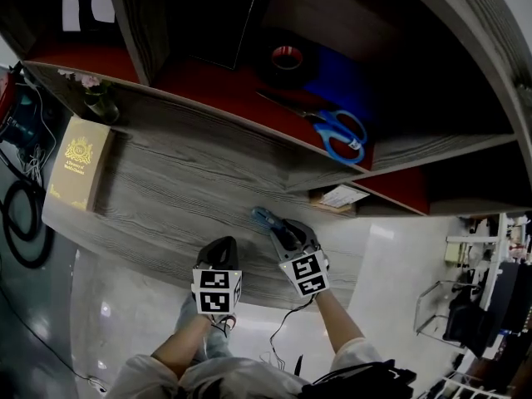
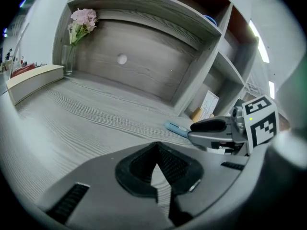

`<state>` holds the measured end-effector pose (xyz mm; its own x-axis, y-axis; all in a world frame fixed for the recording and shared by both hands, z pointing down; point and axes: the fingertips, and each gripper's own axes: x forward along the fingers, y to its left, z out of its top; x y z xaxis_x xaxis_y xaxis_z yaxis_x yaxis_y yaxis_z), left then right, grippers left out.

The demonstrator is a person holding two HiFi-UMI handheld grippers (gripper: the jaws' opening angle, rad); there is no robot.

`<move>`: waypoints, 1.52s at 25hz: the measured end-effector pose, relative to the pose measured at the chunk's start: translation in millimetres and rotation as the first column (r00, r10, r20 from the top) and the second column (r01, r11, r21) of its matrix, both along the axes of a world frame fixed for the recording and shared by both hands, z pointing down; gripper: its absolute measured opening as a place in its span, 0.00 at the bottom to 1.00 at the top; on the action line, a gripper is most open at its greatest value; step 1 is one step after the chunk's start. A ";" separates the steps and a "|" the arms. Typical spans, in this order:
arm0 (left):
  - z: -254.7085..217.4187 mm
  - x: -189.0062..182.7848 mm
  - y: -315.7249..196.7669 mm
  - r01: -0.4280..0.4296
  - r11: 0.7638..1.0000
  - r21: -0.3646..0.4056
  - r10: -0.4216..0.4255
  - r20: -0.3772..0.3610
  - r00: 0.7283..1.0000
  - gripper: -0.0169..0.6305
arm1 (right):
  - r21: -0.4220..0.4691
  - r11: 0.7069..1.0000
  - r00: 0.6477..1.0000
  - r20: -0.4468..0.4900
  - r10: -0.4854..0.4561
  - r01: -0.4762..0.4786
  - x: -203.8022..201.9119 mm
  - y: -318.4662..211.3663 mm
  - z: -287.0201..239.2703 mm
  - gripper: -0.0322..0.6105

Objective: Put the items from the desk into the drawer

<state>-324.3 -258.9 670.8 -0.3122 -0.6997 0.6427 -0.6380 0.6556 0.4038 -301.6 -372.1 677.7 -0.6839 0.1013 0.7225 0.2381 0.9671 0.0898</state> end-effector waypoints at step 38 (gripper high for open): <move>2.1 -1.8 16.7 -0.017 1.000 0.020 0.017 -0.022 1.000 0.02 | -0.048 0.999 0.991 -0.133 0.013 -0.020 -11.5 8.8 12.5 0.24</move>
<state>-326.1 -242.2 673.0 -0.2858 -0.7176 0.6351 -0.6397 0.6363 0.4312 -313.1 -363.3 690.1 -0.5839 0.1284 0.8016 0.2285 0.9735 0.0106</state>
